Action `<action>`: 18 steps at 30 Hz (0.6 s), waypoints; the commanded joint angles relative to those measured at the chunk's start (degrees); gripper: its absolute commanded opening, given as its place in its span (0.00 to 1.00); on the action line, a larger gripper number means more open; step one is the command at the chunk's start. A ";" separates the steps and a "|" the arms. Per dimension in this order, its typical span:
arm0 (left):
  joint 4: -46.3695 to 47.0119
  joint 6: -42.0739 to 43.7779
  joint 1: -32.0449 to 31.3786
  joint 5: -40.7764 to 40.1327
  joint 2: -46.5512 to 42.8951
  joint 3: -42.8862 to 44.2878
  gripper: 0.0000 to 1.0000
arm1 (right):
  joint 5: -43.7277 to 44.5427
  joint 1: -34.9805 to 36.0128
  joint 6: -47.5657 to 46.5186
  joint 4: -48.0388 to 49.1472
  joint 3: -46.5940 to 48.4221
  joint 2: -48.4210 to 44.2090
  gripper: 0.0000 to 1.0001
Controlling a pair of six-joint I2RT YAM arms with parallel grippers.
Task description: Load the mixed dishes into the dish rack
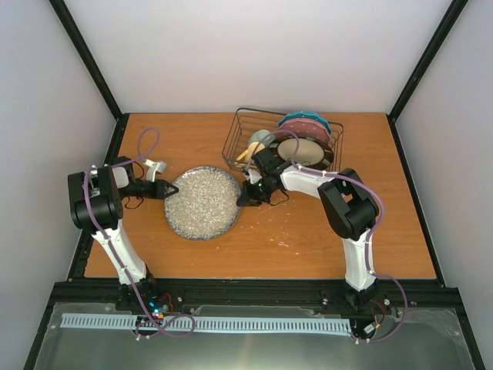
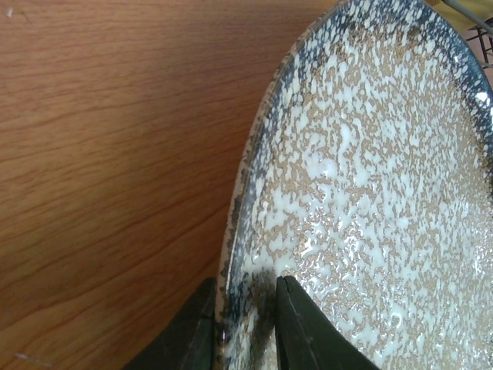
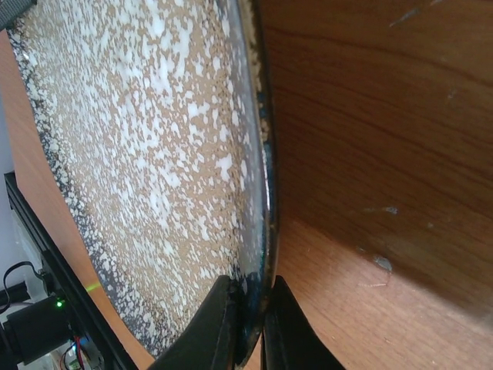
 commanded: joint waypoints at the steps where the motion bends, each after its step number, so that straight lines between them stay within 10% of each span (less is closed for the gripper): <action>1: -6.69 0.67 -8.32 14.91 -1.79 -1.80 0.01 | -7.57 4.07 -6.46 17.99 2.56 -2.67 0.03; 18: 4.22 -8.72 -20.25 11.22 -18.13 -3.87 0.01 | -12.75 4.07 -2.57 29.89 -1.89 -5.27 0.15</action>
